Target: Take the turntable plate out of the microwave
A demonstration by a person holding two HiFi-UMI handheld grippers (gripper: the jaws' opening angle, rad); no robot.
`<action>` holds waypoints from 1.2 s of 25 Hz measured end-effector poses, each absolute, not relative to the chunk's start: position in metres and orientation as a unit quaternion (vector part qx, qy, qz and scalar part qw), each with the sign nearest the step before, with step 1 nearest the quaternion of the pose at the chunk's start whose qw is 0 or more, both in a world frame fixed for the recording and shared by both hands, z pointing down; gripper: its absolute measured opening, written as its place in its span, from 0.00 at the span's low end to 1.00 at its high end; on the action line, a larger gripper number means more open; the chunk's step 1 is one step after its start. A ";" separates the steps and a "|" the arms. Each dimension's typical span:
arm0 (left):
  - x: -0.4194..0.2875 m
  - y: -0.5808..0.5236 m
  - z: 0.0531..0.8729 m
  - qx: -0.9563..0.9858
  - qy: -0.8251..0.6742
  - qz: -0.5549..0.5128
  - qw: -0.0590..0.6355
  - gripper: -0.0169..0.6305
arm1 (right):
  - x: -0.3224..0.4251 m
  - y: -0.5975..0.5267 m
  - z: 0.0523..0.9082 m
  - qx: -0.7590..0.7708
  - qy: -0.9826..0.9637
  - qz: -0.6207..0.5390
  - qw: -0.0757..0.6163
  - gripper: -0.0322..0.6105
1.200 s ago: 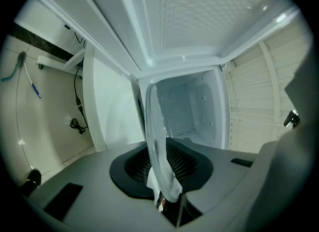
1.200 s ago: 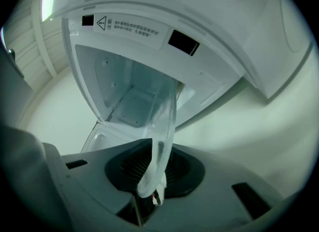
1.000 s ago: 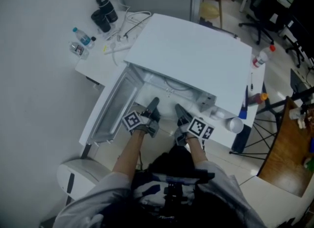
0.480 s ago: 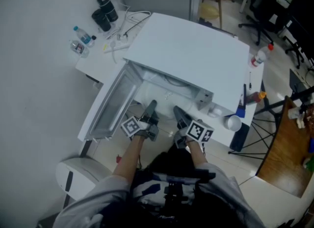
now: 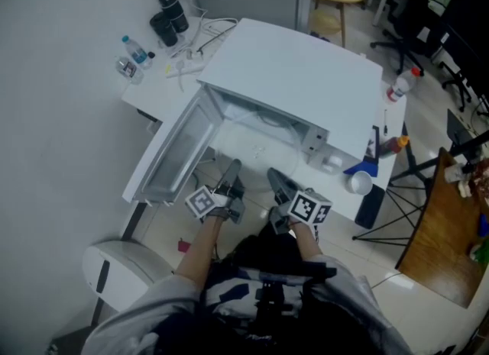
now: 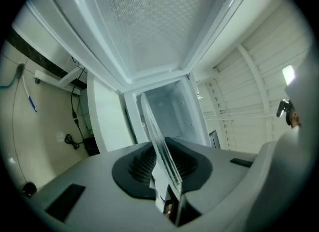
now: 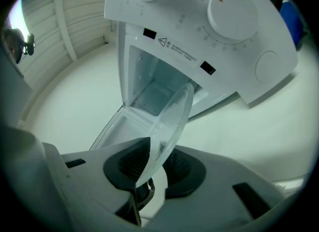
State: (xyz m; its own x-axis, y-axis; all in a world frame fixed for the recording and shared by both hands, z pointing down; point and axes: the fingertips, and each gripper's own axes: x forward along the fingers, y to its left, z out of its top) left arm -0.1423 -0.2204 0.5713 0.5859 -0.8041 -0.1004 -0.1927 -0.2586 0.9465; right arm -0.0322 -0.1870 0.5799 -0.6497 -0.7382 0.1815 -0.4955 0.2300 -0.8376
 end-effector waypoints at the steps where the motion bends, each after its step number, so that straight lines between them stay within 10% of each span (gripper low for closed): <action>1: -0.143 -0.216 0.569 0.735 -0.340 -0.303 0.503 0.10 | -0.033 -0.183 0.578 -0.398 0.776 -0.473 0.128 0.18; 30: -0.157 -0.109 0.534 0.744 -0.333 -0.330 0.477 0.10 | -0.045 -0.080 0.543 -0.384 0.811 -0.423 0.131 0.19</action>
